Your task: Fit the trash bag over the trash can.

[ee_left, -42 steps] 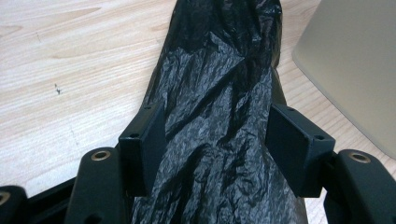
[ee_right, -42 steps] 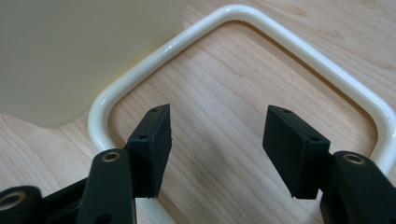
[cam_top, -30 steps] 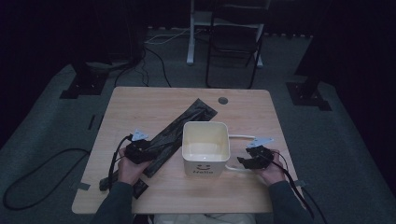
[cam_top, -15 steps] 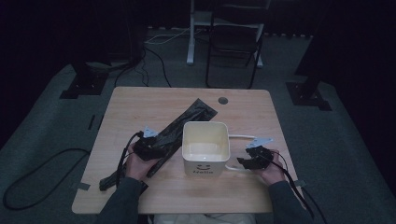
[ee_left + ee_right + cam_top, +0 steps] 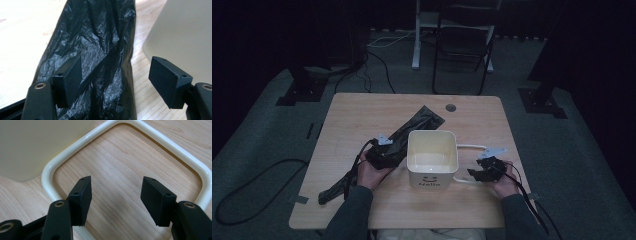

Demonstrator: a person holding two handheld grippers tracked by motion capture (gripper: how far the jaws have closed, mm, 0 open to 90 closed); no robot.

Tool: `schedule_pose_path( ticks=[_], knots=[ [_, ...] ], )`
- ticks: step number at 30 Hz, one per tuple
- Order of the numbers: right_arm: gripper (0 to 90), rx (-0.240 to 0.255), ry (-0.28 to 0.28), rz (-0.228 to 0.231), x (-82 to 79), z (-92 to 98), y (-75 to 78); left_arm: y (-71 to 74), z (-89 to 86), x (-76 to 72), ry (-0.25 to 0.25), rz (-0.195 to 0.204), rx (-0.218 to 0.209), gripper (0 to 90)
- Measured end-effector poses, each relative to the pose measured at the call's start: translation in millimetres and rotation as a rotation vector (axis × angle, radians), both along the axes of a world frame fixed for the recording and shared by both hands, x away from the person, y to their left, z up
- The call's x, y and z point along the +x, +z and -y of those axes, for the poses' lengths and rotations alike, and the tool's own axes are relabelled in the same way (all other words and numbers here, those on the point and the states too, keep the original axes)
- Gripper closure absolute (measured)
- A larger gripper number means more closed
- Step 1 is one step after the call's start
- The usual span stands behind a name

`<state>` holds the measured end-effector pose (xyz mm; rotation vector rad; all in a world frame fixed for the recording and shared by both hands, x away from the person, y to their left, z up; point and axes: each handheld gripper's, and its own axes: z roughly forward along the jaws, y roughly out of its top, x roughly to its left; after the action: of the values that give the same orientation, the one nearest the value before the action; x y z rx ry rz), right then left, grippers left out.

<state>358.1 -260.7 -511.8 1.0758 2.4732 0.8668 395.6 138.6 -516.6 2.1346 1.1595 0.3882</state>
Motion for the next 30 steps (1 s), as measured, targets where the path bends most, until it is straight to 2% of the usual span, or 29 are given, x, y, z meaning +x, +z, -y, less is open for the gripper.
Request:
schedule_pose_path(
  ticks=[8, 14, 15, 17, 21, 27, 30],
  knots=[
    [41.7, -0.002, 0.003, 0.000, 0.2, -0.9, -0.7, -8.1, 7.3, 2.7, 0.007, -0.014, 0.046, 26.9],
    [41.7, 0.000, 0.004, 0.002, 0.1, -0.1, -0.7, -11.6, 5.0, 4.9, 0.023, -0.024, 0.061, 23.8],
    [41.8, 0.002, 0.004, 0.002, 0.2, 0.0, -0.7, -13.3, 3.8, 6.1, 0.036, -0.031, 0.079, 20.8],
    [41.8, 0.001, 0.005, 0.001, 0.1, 0.0, -0.9, -15.6, 2.9, 7.4, 0.058, -0.039, 0.109, 20.9],
    [41.8, -0.002, 0.006, -0.004, 0.1, -0.4, -1.6, -15.5, -0.5, 8.1, 0.071, -0.036, 0.109, 21.9],
    [41.8, -0.002, 0.008, -0.005, 0.3, -1.0, -2.8, -15.1, -11.6, 10.3, 0.106, -0.039, 0.103, 24.7],
    [41.8, -0.004, 0.010, -0.007, 0.4, -1.1, -3.4, -13.1, -18.8, 10.7, 0.116, -0.036, 0.096, 36.5]
  ],
)
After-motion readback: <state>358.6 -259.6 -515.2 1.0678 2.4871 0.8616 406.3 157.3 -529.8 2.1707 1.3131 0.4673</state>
